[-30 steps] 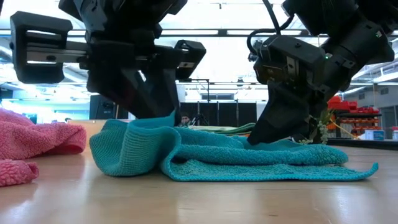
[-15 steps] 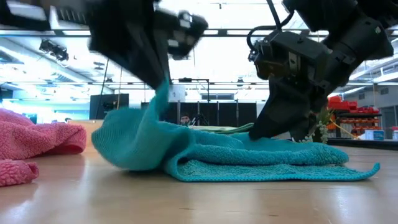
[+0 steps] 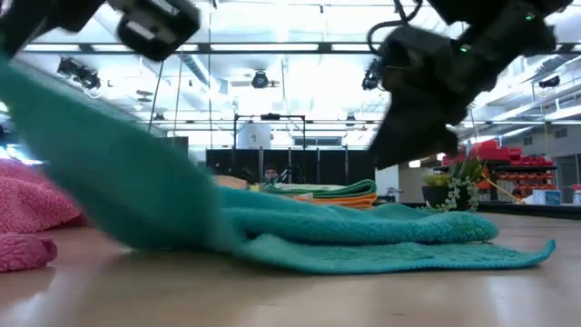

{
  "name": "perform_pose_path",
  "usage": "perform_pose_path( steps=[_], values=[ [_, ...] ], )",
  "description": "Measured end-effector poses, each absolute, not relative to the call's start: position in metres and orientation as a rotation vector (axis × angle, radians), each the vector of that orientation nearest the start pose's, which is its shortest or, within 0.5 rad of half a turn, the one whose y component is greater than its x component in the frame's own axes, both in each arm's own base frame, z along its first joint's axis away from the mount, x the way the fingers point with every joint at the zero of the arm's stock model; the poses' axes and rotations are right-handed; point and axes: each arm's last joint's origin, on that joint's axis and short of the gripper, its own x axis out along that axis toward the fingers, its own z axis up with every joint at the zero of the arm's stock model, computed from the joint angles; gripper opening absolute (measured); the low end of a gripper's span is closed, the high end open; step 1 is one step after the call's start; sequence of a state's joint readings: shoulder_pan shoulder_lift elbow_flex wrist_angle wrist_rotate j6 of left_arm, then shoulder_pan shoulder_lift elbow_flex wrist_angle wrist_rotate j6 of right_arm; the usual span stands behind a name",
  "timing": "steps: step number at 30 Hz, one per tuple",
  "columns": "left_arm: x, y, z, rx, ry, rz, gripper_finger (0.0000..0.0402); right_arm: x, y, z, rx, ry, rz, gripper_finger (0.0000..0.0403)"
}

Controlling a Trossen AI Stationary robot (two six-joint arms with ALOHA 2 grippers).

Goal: Fold microfiber towels
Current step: Fold the blue towel

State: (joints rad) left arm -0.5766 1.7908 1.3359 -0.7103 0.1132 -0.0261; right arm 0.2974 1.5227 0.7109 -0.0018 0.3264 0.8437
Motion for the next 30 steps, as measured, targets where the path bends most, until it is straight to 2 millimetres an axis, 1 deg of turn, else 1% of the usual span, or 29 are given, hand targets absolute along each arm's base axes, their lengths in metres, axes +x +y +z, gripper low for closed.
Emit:
perform_pose_path(
  steps=[3, 6, 9, 11, 15, 19, 24, 30],
  values=[
    [0.297, -0.202, 0.210, 0.233, 1.184, -0.572, 0.0003, 0.289, 0.076, 0.151, 0.589, 0.673, -0.267, 0.0171],
    [0.295, -0.202, 0.202, 0.232, 1.173, -0.557, 0.0003, 0.299, 0.077, 0.133, 0.632, 0.697, -0.220, 0.0205],
    [0.295, -0.201, 0.198, 0.232, 1.178, -0.554, 0.0003, 0.304, 0.080, 0.115, 0.663, 0.725, -0.208, 0.0228],
    [0.295, -0.200, 0.197, 0.232, 1.182, -0.551, 0.0004, 0.306, 0.082, 0.108, 0.678, 0.726, -0.206, 0.0236],
    [0.295, -0.199, 0.197, 0.236, 1.180, -0.551, 0.0003, 0.308, 0.088, 0.106, 0.687, 0.705, -0.182, 0.0241],
    [0.295, -0.199, 0.197, 0.242, 1.180, -0.554, 0.0005, 0.306, 0.094, 0.112, 0.685, 0.690, -0.156, 0.0241],
    [0.295, -0.199, 0.197, 0.242, 1.180, -0.555, 0.0003, 0.304, 0.101, 0.114, 0.685, 0.686, -0.143, 0.0239],
    [0.296, -0.199, 0.197, 0.242, 1.171, -0.557, 0.0005, 0.302, 0.105, 0.113, 0.692, 0.675, -0.166, 0.0239]
  ],
)
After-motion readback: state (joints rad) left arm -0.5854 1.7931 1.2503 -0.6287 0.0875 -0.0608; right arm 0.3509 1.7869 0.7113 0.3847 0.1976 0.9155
